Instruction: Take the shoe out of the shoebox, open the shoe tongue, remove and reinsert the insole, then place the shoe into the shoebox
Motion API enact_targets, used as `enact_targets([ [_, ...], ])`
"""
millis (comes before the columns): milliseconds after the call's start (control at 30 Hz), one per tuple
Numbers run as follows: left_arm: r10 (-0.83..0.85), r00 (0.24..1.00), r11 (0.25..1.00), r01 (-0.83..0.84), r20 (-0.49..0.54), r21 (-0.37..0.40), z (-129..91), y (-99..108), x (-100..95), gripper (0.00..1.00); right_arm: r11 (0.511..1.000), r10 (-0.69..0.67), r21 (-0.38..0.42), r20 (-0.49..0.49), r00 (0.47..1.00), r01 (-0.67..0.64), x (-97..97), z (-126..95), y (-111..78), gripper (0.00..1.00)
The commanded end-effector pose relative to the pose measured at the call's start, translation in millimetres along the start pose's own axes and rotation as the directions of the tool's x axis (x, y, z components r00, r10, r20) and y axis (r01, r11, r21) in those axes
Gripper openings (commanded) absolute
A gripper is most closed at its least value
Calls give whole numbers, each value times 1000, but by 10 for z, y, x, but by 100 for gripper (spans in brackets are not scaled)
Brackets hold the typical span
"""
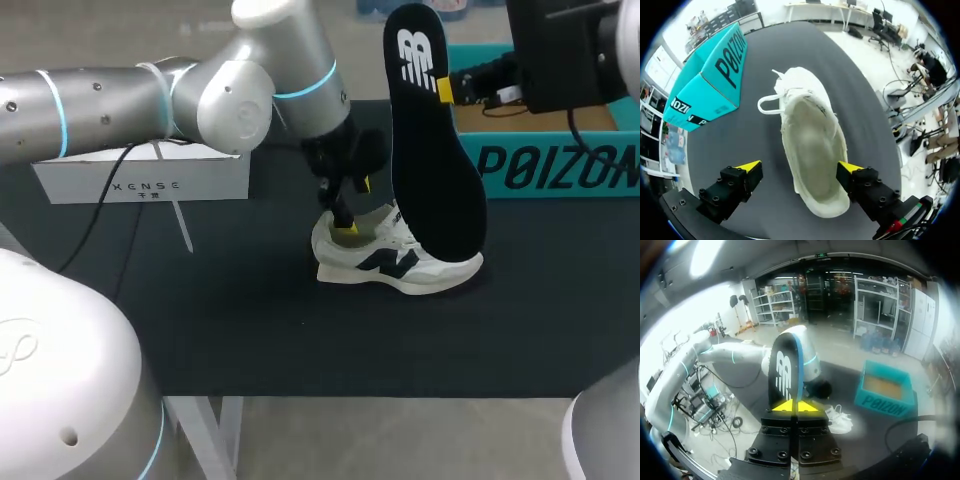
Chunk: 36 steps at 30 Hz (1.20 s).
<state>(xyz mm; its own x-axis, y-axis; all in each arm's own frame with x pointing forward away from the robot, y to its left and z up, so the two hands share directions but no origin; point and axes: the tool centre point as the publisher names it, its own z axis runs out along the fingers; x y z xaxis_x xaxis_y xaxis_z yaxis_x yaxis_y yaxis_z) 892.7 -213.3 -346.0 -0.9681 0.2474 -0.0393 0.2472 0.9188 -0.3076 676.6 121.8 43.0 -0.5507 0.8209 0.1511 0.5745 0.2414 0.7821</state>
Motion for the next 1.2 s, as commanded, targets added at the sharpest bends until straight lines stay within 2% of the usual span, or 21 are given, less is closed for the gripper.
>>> enact_targets([
  [33,-6,1000,1000,6,-19,-25,287,9,-110,100,1000,1,5,1,1000,-1,10,26,28,0],
  [233,-31,998,999,30,-47,-30,446,79,-125,100,1000,1,5,1,1000,-1,10,26,28,0],
  [367,-29,998,999,26,-55,-39,474,89,-117,100,1000,1,5,1,1000,-1,10,26,28,0],
  [400,-25,998,999,23,-59,-36,476,91,-117,19,1000,1,5,1,1000,-1,10,26,28,0],
  [433,-24,998,999,22,-66,-36,478,94,-111,0,1000,1,5,1,1000,-1,10,26,28,0],
  [1200,-5,989,998,-4,-146,-58,572,111,-27,0,1000,1,5,1,1000,-1,10,26,28,0],
])
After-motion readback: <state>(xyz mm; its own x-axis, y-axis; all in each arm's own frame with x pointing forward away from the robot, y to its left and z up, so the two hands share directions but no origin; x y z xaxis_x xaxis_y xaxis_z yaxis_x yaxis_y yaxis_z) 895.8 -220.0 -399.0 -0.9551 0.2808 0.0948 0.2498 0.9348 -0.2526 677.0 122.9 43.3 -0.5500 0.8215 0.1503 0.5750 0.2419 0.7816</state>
